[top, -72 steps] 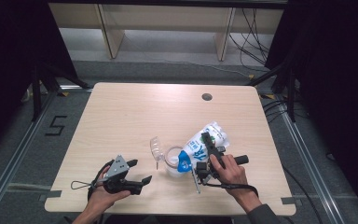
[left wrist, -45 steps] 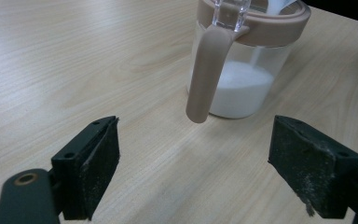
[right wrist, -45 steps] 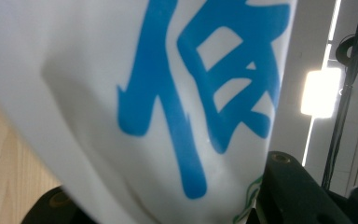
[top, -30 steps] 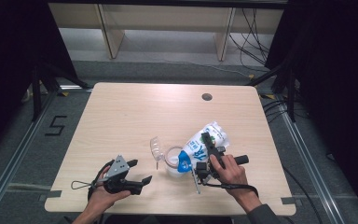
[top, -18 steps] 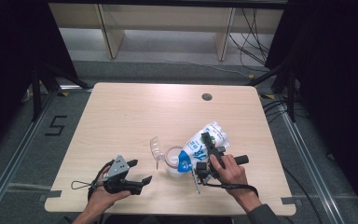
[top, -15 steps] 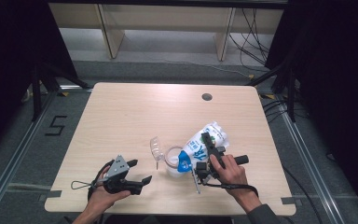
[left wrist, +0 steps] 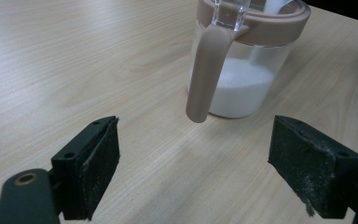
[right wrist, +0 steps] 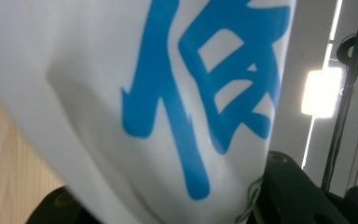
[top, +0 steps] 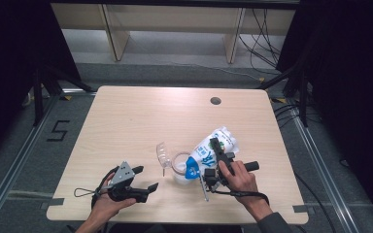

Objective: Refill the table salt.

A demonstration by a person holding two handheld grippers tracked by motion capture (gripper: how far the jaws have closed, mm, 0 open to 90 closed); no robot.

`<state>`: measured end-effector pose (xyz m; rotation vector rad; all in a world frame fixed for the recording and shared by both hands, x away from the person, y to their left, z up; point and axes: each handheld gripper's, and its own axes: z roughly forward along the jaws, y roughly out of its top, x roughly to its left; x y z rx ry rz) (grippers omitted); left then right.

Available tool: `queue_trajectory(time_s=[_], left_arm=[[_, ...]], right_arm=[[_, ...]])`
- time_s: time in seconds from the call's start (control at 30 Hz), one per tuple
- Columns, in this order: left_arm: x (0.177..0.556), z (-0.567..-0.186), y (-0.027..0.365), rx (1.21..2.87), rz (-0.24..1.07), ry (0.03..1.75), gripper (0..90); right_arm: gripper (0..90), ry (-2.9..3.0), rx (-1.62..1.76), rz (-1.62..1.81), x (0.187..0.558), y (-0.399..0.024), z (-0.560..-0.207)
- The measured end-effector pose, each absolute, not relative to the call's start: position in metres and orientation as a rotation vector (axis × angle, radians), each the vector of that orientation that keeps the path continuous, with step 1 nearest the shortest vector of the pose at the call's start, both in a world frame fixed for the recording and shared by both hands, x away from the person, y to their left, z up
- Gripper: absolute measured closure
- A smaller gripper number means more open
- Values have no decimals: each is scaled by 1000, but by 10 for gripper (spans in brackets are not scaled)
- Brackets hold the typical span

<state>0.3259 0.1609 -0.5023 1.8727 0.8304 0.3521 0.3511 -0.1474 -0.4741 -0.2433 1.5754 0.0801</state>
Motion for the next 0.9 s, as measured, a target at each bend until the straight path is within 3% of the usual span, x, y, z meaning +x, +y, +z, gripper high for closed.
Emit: queue_trajectory(time_s=[0.9], left_arm=[[326, -502, 161, 1877, 353, 827, 158]], right_arm=[[717, 1578, -285, 32, 351, -146, -468]])
